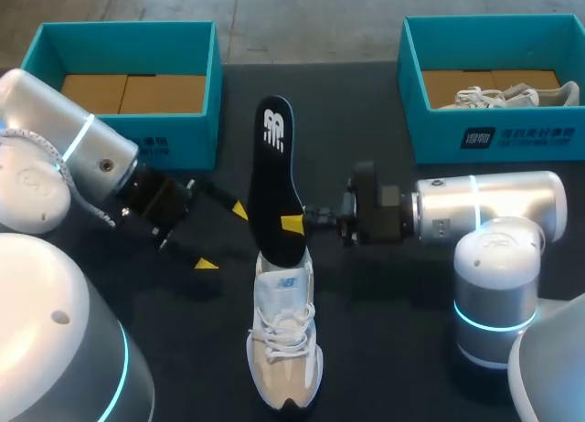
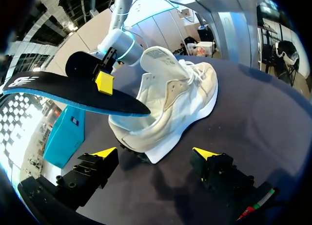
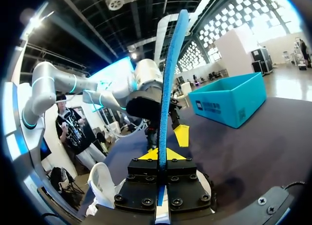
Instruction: Take the shoe out of the shoebox, open the shoe tongue, remove and reinsert the insole, then place the shoe into the shoebox
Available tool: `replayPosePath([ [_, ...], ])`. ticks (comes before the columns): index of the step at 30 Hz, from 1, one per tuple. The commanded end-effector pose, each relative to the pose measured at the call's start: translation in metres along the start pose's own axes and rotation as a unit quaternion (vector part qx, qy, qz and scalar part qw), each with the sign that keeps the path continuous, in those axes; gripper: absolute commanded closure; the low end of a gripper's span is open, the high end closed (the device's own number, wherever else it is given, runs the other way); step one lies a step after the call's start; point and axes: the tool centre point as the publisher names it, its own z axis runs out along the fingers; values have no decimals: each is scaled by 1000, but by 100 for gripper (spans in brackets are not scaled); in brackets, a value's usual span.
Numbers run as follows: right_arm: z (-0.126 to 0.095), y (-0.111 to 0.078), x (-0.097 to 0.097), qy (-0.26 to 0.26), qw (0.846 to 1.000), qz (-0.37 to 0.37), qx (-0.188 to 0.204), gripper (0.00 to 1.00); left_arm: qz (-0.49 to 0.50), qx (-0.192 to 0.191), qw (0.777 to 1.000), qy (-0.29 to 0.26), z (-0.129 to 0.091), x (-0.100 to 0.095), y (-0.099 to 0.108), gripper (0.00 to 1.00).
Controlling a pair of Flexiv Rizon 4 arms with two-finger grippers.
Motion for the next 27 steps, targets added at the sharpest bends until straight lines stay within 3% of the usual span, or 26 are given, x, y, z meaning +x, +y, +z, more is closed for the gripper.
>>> replayPosePath([
  [1, 0, -2, 0, -1, 1000, 1, 0, 100, -3, -8, 1000, -1, 2, 1, -3, 0],
  [27, -1, -9, 0, 3, 1000, -4, 4, 100, -33, -31, 999, -5, 11, -3, -6, 0],
])
